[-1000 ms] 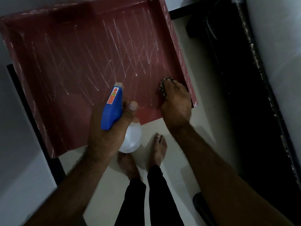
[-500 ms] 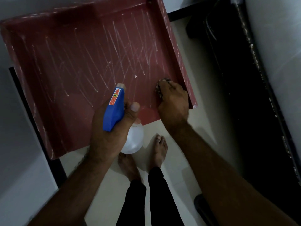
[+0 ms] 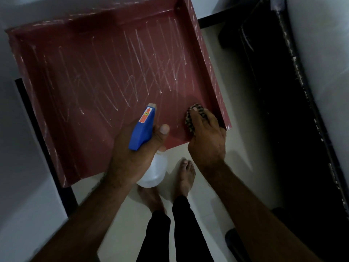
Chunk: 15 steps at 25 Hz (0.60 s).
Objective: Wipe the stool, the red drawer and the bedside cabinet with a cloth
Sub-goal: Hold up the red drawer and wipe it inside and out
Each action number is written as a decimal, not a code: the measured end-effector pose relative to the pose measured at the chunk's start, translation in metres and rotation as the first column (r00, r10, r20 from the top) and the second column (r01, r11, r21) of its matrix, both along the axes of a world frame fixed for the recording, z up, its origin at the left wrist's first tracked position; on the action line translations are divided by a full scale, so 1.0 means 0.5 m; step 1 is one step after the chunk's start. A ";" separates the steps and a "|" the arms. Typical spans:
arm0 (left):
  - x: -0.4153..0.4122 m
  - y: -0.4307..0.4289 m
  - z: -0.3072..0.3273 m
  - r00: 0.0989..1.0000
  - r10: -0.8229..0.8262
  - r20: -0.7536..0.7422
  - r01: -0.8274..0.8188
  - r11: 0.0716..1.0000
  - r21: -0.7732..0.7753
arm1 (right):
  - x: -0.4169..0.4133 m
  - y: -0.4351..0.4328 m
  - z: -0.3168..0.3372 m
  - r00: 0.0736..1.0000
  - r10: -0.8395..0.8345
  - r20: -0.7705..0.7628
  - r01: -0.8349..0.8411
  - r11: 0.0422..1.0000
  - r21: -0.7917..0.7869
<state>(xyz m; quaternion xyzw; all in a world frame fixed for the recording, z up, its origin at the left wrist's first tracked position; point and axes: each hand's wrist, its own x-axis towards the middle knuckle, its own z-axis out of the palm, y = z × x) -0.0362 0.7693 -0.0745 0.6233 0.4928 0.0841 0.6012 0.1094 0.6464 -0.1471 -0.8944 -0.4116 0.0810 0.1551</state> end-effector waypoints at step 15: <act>0.037 0.021 0.023 0.995 -0.097 -0.011 0.097 0.995 -0.030 | -0.005 -0.001 -0.013 0.997 -0.065 -0.029 0.065 0.998 -0.002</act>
